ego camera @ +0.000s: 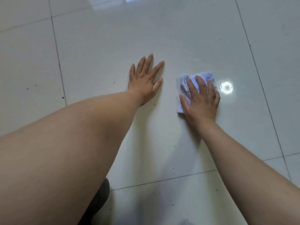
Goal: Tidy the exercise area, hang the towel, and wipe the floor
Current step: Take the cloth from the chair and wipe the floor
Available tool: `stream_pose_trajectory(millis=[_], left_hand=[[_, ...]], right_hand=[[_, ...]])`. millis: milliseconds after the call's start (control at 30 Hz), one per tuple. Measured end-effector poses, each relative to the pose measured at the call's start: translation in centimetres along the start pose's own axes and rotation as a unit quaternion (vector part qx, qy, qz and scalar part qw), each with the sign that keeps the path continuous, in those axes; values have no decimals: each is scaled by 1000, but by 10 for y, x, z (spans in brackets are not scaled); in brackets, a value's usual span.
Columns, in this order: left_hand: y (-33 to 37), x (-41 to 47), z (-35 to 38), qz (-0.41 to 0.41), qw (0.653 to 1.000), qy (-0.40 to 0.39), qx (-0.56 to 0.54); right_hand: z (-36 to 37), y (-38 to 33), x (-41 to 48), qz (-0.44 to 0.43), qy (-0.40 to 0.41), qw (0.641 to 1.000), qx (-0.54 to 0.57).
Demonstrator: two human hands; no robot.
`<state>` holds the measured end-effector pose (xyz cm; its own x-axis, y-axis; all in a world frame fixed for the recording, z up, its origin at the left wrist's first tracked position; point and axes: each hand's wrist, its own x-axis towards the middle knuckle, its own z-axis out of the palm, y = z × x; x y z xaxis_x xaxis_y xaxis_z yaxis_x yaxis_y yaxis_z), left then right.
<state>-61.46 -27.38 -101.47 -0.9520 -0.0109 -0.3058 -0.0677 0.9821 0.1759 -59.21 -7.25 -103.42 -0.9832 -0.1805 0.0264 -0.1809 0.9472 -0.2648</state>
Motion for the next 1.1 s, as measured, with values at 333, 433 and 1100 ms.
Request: stream_pose_trajectory(millis=[333, 433, 1100], left_hand=[[-3, 4, 8, 4, 999, 47, 7], [-3, 4, 10, 0, 999, 51, 4], [-1, 9, -20, 6, 995, -96, 24]], right_hand=[[0, -10, 62, 115, 31, 992, 33], [3, -10, 59, 136, 65, 987, 53], [9, -29, 15, 23, 10, 998, 50]])
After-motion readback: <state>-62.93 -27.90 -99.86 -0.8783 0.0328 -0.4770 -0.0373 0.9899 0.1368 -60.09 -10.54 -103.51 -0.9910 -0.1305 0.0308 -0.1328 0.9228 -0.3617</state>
